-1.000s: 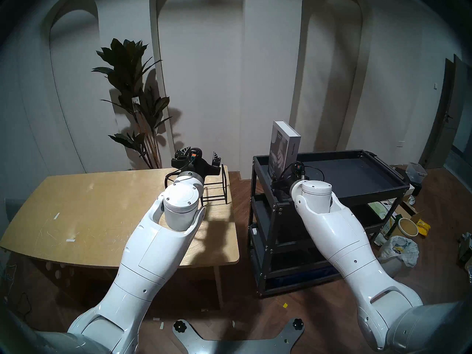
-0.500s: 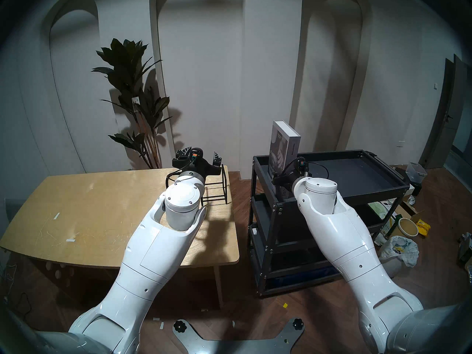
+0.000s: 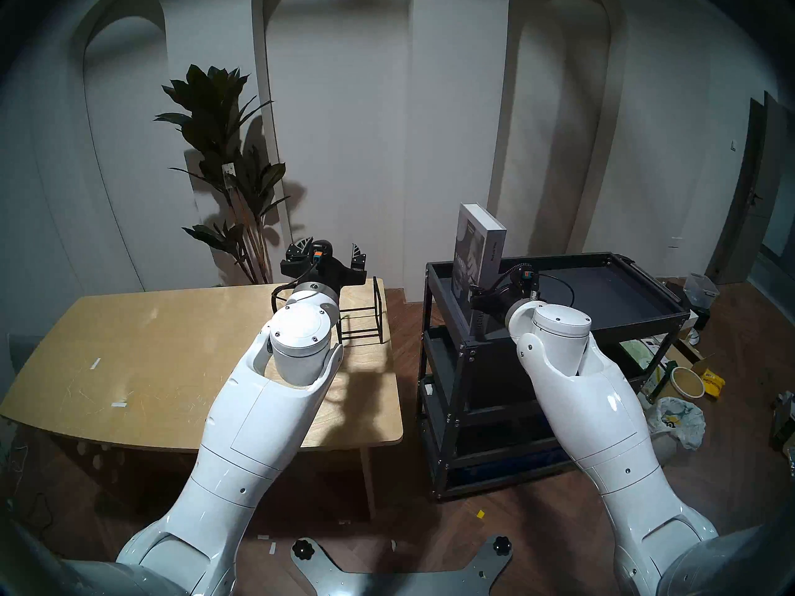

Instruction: Transfer books between table and cart

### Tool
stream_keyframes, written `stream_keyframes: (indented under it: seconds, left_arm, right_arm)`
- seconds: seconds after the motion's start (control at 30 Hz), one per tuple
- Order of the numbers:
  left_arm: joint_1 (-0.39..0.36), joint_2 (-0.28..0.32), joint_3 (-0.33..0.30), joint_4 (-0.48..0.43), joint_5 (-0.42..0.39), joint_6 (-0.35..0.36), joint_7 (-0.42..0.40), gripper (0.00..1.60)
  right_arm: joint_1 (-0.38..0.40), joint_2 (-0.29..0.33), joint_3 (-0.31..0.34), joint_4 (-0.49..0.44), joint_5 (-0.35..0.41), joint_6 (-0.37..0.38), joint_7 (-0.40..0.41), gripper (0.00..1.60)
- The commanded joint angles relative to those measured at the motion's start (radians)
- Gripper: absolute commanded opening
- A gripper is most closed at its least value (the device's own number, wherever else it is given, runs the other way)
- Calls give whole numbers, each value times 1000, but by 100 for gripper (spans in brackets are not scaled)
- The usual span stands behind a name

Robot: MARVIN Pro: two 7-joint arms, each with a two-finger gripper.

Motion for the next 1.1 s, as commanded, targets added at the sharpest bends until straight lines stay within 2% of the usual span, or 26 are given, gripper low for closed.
stream_keyframes:
  seconds: [0.0,0.33,0.47,0.53,0.6,0.8,0.9,1.07]
  left_arm:
    - [2,7,-17,-43,-5,-14,1,160]
    - [32,20,-34,-62,-16,-22,2,160]
    - [63,39,-46,-71,-25,-88,-8,160]
    - [83,50,-47,-86,-22,-117,-8,160]
    - [102,63,-46,-97,-12,-149,-8,160]
    - [155,86,-59,-119,-7,-218,-10,160]
    - [177,96,-67,-122,-2,-244,-11,160]
    - [197,106,-73,-121,3,-277,-20,160]
  right_arm:
    - [-84,11,31,-116,28,-35,18,160]
    - [-212,46,67,-239,48,-76,39,160]
    - [-281,83,77,-300,28,-165,84,160]
    - [-293,88,81,-308,28,-176,85,160]
    - [-329,92,93,-330,33,-217,88,160]
    - [-401,77,127,-347,26,-298,122,160]
    - [-446,44,154,-345,17,-350,135,160]
    - [-457,-6,176,-300,-11,-429,197,160]
